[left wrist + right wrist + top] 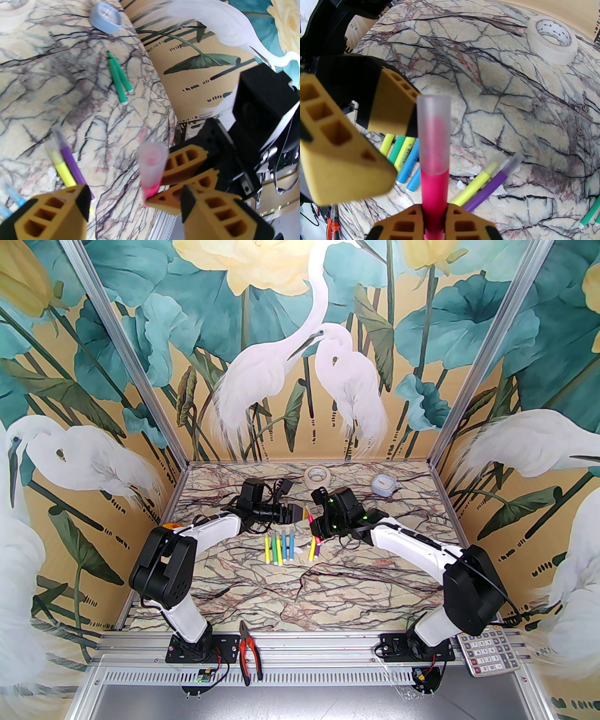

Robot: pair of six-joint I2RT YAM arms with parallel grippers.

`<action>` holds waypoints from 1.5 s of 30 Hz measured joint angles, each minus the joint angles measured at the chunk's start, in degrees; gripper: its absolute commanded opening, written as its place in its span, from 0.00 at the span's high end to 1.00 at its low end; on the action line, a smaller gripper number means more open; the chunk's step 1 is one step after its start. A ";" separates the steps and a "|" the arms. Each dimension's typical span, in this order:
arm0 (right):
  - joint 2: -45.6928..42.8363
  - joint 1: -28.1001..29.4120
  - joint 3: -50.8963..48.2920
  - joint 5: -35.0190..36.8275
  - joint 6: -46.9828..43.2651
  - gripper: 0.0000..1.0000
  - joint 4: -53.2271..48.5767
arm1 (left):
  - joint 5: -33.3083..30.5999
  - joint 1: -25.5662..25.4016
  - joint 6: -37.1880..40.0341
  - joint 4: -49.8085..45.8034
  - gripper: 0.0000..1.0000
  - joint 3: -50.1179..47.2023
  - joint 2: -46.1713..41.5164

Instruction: Open the pen caps

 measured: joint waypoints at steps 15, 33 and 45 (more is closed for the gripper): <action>0.00 0.66 -0.02 -1.70 -1.33 0.91 0.42 | 1.36 -0.13 -1.86 1.64 0.58 1.86 1.36; 0.13 0.98 -0.70 -1.22 -1.11 0.66 2.16 | 2.78 -0.13 -2.97 1.64 0.91 2.54 1.73; 2.56 0.98 -0.85 -1.42 -0.61 0.72 5.81 | 4.11 -0.13 -5.60 4.39 0.95 2.54 1.90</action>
